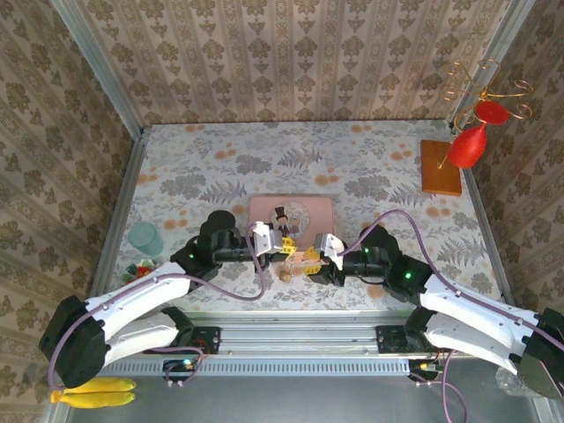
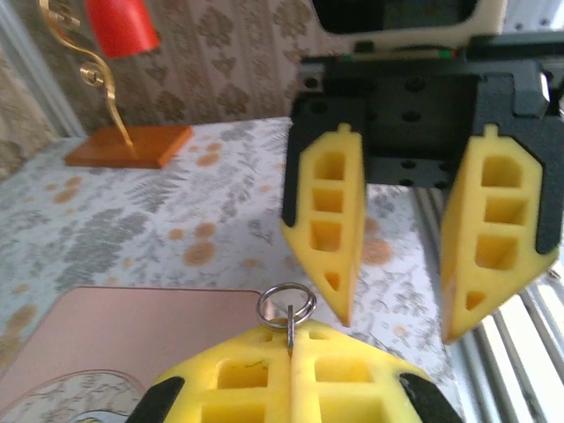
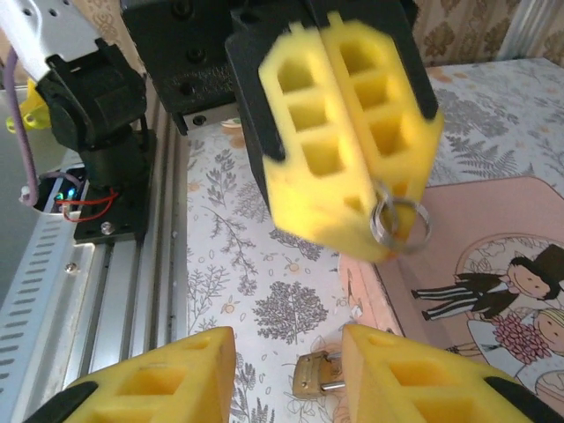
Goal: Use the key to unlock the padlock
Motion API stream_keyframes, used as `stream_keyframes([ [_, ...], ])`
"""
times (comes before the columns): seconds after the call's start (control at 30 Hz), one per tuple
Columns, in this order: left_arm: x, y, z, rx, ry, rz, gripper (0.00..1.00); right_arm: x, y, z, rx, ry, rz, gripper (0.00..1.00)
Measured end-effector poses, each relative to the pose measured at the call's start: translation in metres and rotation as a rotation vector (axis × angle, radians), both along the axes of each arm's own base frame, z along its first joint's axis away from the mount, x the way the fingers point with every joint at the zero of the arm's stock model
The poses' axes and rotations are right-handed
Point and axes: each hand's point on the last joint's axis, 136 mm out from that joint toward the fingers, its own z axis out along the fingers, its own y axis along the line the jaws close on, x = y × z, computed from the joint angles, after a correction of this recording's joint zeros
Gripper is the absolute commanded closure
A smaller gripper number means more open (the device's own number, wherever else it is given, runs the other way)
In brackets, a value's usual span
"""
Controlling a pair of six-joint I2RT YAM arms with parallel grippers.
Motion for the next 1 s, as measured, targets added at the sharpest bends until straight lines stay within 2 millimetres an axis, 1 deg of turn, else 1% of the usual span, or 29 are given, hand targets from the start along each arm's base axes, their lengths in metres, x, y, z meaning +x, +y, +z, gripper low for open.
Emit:
stream_keyframes([
  [0.07,-0.004,-0.002,-0.004,0.023,0.014,-0.028,1.00,-0.002,0.001,0.001,0.003,-0.015,0.014,0.65],
  [0.17,-0.010,-0.002,-0.011,0.051,0.030,-0.056,1.00,-0.003,0.000,-0.001,0.001,-0.032,0.022,0.72],
  [0.23,-0.014,-0.002,-0.016,0.068,0.033,-0.075,1.00,-0.002,0.000,-0.001,-0.002,-0.040,0.024,0.74],
  [0.37,-0.021,-0.001,-0.024,0.098,0.025,-0.102,1.00,-0.002,0.000,-0.001,-0.003,-0.047,0.026,0.73],
  [0.6,-0.026,-0.002,-0.040,0.146,0.042,-0.127,1.00,-0.003,0.000,-0.001,-0.004,-0.046,0.027,0.70],
  [0.67,-0.027,-0.002,-0.040,0.147,0.037,-0.130,1.00,-0.003,0.001,-0.003,-0.008,-0.040,0.031,0.70],
  [0.83,-0.028,-0.002,-0.040,0.147,0.032,-0.135,1.00,-0.002,0.004,-0.015,-0.041,-0.005,0.038,0.70],
  [1.0,-0.031,-0.003,-0.040,0.148,0.027,-0.146,1.00,-0.004,0.008,-0.016,-0.046,0.009,0.061,0.71],
])
